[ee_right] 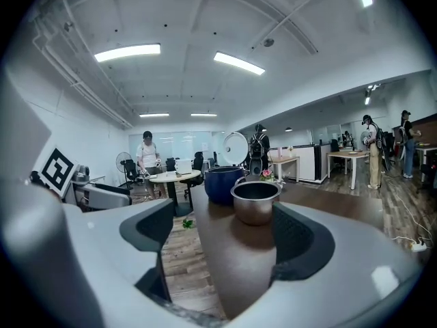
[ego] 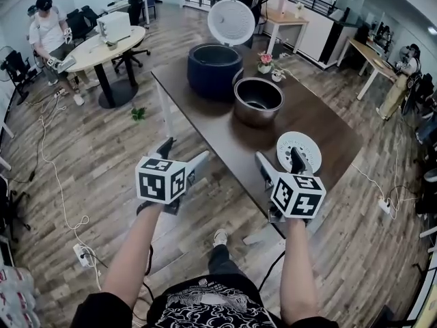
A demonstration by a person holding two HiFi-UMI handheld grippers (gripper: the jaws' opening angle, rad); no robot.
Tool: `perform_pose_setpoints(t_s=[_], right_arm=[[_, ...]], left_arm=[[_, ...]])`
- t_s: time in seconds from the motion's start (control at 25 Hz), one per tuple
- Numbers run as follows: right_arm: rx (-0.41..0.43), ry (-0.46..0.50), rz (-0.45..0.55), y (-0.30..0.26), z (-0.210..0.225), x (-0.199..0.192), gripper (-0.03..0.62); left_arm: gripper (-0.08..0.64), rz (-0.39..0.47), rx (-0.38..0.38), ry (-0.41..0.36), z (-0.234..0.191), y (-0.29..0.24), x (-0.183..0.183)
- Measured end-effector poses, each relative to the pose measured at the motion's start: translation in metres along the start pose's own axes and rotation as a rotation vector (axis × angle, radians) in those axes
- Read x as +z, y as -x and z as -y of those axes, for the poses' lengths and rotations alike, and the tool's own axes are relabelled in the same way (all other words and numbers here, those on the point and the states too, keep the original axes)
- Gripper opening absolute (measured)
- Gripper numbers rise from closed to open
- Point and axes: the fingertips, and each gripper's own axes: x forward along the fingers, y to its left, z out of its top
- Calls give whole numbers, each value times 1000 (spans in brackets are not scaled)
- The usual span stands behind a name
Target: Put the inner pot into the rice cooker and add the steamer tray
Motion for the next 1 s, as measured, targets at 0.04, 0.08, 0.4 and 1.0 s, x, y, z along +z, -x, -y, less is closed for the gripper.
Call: perform_pose_setpoints(t_s=[0.04, 0.08, 0.4, 1.0], right_arm=[[4, -2, -2, -9, 2, 2, 436], [7, -2, -3, -17, 6, 4, 436], [1, -30, -5, -78, 54, 30, 436], [-25, -64, -34, -170, 140, 51, 436]], left_arm=[[460, 1, 4, 2, -4, -8, 4], [460, 2, 5, 3, -7, -17, 8], [460, 4, -3, 13, -20, -92, 42], [459, -26, -26, 10, -29, -218, 81]])
